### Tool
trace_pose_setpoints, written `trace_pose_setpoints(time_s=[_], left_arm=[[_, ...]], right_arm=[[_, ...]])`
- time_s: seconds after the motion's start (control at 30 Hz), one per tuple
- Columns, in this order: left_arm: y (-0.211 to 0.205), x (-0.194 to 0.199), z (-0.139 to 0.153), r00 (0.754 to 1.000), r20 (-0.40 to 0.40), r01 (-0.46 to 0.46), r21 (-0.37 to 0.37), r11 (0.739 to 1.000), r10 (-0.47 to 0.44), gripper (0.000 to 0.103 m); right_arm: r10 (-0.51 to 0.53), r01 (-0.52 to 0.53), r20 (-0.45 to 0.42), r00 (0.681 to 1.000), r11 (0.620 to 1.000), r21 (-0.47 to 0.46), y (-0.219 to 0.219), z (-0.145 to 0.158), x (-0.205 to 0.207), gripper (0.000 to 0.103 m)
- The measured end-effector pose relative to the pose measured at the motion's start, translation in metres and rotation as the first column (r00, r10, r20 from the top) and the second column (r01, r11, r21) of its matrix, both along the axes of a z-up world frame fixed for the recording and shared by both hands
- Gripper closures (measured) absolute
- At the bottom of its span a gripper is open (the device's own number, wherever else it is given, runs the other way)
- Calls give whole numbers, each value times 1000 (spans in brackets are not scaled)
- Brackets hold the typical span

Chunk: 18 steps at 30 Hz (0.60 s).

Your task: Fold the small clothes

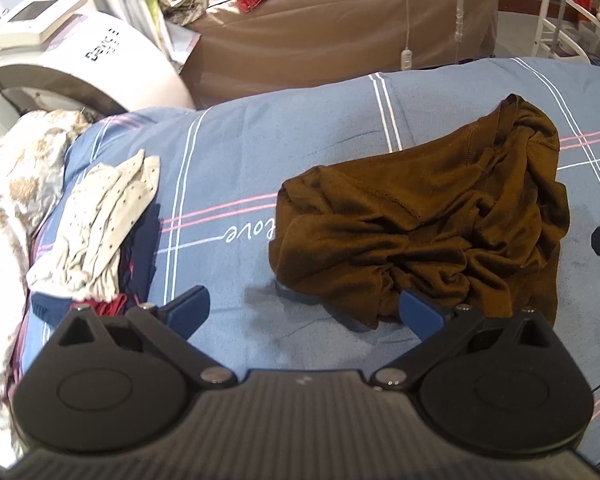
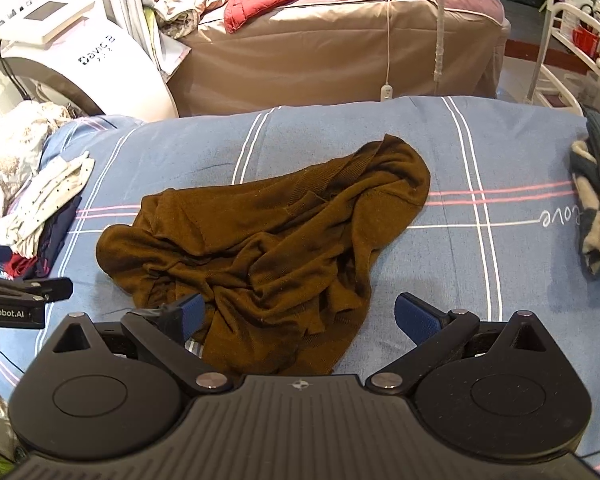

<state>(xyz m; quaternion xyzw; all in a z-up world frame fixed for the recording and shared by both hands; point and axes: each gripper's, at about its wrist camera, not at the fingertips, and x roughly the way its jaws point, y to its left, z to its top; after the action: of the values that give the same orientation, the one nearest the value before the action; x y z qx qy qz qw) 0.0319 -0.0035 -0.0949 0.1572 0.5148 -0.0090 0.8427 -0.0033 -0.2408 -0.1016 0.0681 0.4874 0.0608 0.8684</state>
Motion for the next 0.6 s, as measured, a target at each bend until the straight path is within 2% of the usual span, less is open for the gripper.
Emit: trace_pose_setpoints(time_s=[0.13,0.2,0.3,0.43,0.6], left_arm=[[1,11,-9,996,26,83,-19,996,-83,0],[-1,16,-13,992,40,116,5,993,-116,0],[-4,24,-19,986,47,160,14,987,-161,0],[-9,38,-24,986,14,163,26,986,-164,0],[-14,55,-22,982,14,186,31,982,-186,0]], right_arm=[[-1,1,-11,1000,1000,18,-1,-6,11,0],[-5,5,-6,1000,1000,28,-2,-8,16,0],[12,-13,-11,1000,1000,-4,0,-9,25,0],[55,-55,0,998,998,-13,-1,-2,39,0],[98,-97,35,995,995,-23,-9,12,70,0]])
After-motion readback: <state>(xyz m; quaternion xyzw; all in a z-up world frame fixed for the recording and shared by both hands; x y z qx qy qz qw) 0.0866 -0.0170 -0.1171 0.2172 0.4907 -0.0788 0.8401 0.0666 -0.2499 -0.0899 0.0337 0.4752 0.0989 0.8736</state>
